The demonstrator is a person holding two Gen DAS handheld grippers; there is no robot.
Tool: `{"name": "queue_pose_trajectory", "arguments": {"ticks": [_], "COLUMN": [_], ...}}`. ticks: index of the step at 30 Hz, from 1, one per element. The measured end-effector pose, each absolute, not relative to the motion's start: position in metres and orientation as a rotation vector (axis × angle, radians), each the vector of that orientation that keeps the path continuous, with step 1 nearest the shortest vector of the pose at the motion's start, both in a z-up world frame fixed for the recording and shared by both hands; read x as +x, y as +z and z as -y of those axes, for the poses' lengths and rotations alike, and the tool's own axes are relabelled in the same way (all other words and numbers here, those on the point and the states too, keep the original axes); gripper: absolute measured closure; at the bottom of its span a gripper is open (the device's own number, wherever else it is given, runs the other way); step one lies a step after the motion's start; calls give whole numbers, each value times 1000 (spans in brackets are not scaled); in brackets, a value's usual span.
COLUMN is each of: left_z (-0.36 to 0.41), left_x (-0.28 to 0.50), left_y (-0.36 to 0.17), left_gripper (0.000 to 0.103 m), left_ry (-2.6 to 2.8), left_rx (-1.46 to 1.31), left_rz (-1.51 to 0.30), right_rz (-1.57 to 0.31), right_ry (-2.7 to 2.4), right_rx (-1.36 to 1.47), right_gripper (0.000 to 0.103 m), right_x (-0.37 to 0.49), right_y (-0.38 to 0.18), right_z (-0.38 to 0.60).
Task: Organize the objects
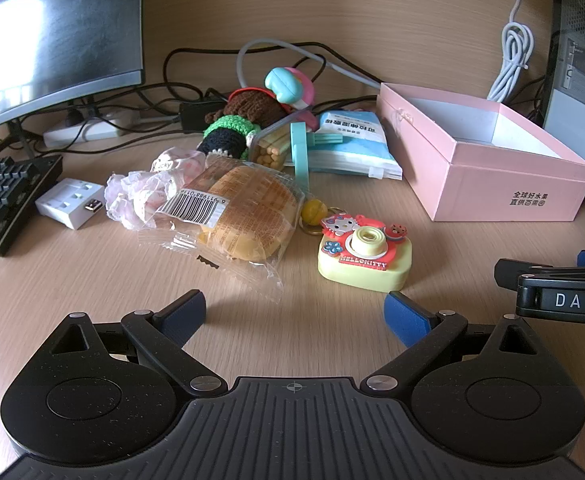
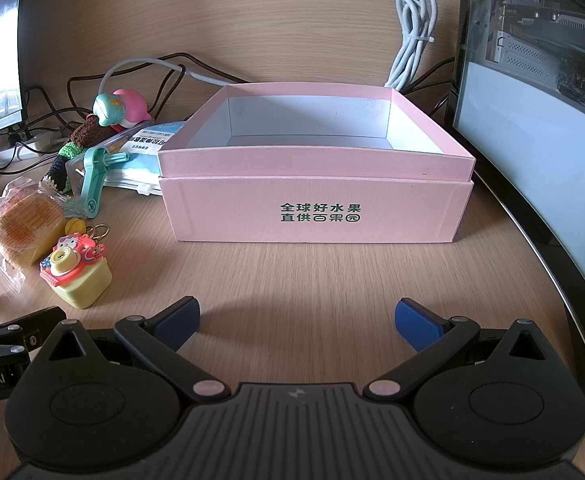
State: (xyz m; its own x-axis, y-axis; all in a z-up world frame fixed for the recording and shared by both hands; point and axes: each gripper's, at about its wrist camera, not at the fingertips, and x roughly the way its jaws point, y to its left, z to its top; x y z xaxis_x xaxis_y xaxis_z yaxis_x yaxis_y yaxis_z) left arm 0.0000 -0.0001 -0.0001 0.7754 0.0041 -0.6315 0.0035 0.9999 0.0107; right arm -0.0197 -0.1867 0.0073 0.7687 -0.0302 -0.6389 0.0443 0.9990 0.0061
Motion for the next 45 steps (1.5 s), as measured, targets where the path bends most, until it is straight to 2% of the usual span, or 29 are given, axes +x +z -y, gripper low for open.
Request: {"name": "queue_pose_trajectory", "arguments": {"ticks": [45], "left_z": [0], "left_x": [-1], "left_y": [0], "left_gripper": [2], "left_ry": [0], "left_rx": [11], "left_rz": [-685], "right_rz": [-693], "right_ry": [-41], "right_rx": [22], "right_gripper": [0], "right_x": [-19], "right_y": [7], "right_z": [186]}}
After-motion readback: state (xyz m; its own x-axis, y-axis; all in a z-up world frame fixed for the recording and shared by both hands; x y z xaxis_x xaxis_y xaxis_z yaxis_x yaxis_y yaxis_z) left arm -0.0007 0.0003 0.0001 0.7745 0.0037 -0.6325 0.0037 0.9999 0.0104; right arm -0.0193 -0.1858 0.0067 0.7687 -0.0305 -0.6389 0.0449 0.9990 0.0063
